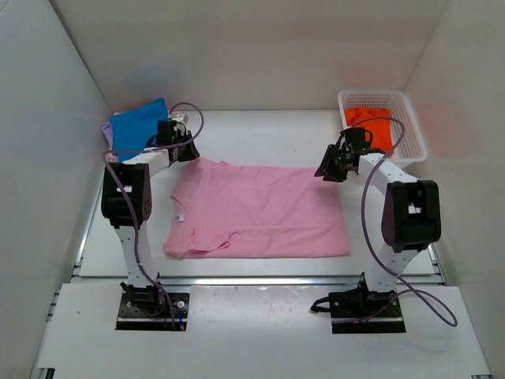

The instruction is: Fold and stack the t-shirts

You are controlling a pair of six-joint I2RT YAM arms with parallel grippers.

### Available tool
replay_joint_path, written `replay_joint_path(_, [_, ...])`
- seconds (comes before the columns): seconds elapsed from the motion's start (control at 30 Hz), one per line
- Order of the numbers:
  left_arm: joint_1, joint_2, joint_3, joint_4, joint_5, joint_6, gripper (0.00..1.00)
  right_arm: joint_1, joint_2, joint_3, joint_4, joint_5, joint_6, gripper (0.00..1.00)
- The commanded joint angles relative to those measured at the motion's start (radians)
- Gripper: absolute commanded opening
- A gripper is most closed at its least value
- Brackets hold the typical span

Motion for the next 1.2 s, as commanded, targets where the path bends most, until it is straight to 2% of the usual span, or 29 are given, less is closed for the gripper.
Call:
replay_joint_path(0.0, [-0.003,0.005,0.047,-0.051,-0.001,-0.003,0.26,0.015,0.048,0.063,0.033,0.117,0.047,0.36])
replay_joint_path(0.03, [0.002,0.014,0.058,-0.054,-0.003,-0.006,0.24,0.018,0.062,0.069,0.033,0.137,0.053,0.4])
replay_joint_path(0.1, [-0.001,0.028,0.079,-0.089,0.0,-0.006,0.0,0.037,0.088,0.096,0.041,0.227,0.076,0.42])
replay_joint_path(0.23, [0.003,0.068,0.141,-0.15,0.017,0.007,0.0,0.055,0.152,0.173,0.009,0.347,0.112,0.46])
replay_joint_path(0.43, [-0.006,0.068,0.142,-0.155,0.019,0.014,0.0,0.061,0.255,0.328,-0.096,0.491,0.125,0.51])
replay_joint_path(0.63, [-0.001,0.063,0.136,-0.158,0.022,0.013,0.0,0.073,0.369,0.434,-0.183,0.533,0.115,0.52])
replay_joint_path(0.73, [0.006,0.063,0.135,-0.161,0.032,0.011,0.0,0.075,0.402,0.468,-0.205,0.527,0.11,0.47])
replay_joint_path(0.8, [-0.001,0.068,0.139,-0.161,0.028,0.008,0.0,0.075,0.412,0.469,-0.212,0.516,0.106,0.27])
replay_joint_path(0.83, [0.0,0.069,0.138,-0.16,0.029,0.011,0.0,0.083,0.409,0.471,-0.216,0.514,0.107,0.13])
replay_joint_path(0.87, [0.0,0.068,0.138,-0.161,0.026,0.01,0.0,0.081,0.413,0.471,-0.213,0.505,0.109,0.04])
replay_joint_path(0.93, [0.002,0.066,0.135,-0.154,0.034,0.01,0.0,0.073,0.418,0.479,-0.222,0.502,0.106,0.0])
replay_joint_path(1.17, [-0.003,0.005,0.095,-0.114,0.042,0.013,0.0,0.077,0.367,0.517,-0.229,0.487,0.078,0.0])
